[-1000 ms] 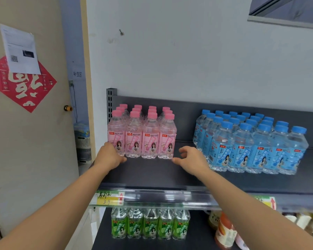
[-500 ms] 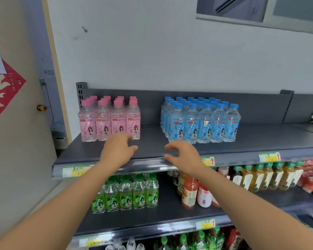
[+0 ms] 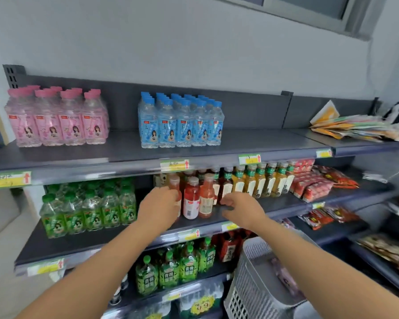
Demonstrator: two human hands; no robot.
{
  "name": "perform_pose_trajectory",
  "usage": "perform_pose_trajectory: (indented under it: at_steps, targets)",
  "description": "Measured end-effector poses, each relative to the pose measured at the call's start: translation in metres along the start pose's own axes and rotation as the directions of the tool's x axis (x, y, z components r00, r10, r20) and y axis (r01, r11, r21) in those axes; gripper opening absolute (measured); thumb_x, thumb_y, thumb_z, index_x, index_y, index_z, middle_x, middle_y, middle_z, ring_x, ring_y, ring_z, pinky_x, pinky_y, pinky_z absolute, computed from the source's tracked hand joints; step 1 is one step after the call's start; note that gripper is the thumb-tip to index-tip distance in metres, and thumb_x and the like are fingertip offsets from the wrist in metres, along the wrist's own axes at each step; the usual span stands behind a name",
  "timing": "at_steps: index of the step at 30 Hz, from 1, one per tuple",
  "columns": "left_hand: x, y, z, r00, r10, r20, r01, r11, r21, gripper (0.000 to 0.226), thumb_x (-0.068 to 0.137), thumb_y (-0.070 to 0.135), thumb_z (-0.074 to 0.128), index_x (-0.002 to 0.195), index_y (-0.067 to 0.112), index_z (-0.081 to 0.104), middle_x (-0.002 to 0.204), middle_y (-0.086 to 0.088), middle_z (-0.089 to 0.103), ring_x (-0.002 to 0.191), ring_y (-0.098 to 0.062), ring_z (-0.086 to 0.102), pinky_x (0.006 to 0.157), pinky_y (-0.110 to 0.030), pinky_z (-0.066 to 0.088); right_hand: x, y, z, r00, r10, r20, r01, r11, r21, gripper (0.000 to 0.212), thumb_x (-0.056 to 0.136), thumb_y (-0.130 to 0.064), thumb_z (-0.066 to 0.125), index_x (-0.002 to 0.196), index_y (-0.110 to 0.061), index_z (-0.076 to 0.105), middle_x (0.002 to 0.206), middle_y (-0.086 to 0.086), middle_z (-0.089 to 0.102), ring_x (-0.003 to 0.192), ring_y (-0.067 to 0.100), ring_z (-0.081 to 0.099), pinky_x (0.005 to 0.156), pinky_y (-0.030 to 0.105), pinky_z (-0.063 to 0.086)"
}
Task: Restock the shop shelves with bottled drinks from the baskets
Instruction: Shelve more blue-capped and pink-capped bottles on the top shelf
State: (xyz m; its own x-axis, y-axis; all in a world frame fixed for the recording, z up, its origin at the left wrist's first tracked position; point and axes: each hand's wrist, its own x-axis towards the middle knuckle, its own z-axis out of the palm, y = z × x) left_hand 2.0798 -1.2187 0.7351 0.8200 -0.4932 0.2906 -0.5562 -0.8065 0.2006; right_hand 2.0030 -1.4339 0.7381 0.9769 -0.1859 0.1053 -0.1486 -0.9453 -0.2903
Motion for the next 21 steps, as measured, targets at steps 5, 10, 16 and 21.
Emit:
perform_pose_trajectory:
  at_steps: [5, 10, 16, 21]
  targets:
    - [0.0, 0.044, 0.046, 0.99, 0.077, 0.12, -0.074, 0.997, -0.031, 0.023, 0.091, 0.028, 0.057, 0.11, 0.016, 0.064, 0.106, -0.003, 0.061, 0.101, -0.024, 0.056, 0.076, -0.034, 0.05, -0.028, 0.071, 0.0, 0.985, 0.164, 0.059, -0.161, 0.985, -0.059, 0.034, 0.09, -0.022, 0.058, 0.123, -0.02, 0.063, 0.125, 0.0, 0.063, 0.112, 0.021, 0.059, 0.091, 0.033, 0.051]
    - [0.01, 0.087, 0.087, 0.961, 0.206, 0.187, -0.197, 0.978, -0.061, 0.024, 0.091, 0.031, 0.056, 0.109, 0.016, 0.062, 0.106, -0.003, 0.06, 0.101, -0.023, 0.056, 0.073, -0.032, 0.047, -0.054, 0.126, 0.004, 0.935, 0.342, 0.095, -0.338, 0.939, -0.057, 0.029, 0.088, -0.023, 0.06, 0.117, -0.021, 0.063, 0.121, -0.002, 0.064, 0.11, 0.019, 0.059, 0.092, 0.034, 0.051]
    - [0.021, 0.143, 0.132, 0.909, 0.31, 0.279, -0.303, 0.951, -0.067, 0.021, 0.092, 0.028, 0.057, 0.103, 0.011, 0.063, 0.105, -0.006, 0.061, 0.104, -0.027, 0.055, 0.08, -0.038, 0.049, -0.08, 0.187, 0.019, 0.846, 0.522, 0.105, -0.522, 0.852, -0.031, 0.026, 0.084, -0.023, 0.059, 0.108, -0.026, 0.067, 0.112, -0.004, 0.069, 0.099, 0.02, 0.065, 0.084, 0.032, 0.054]
    - [0.031, 0.192, 0.177, 0.857, 0.365, 0.365, -0.375, 0.926, -0.044, 0.019, 0.093, 0.025, 0.056, 0.102, 0.009, 0.061, 0.107, -0.008, 0.059, 0.107, -0.027, 0.053, 0.079, -0.039, 0.047, -0.089, 0.241, 0.035, 0.774, 0.617, 0.141, -0.623, 0.782, 0.0, 0.021, 0.085, -0.032, 0.06, 0.102, -0.023, 0.068, 0.107, -0.001, 0.069, 0.101, 0.022, 0.063, 0.088, 0.035, 0.052]
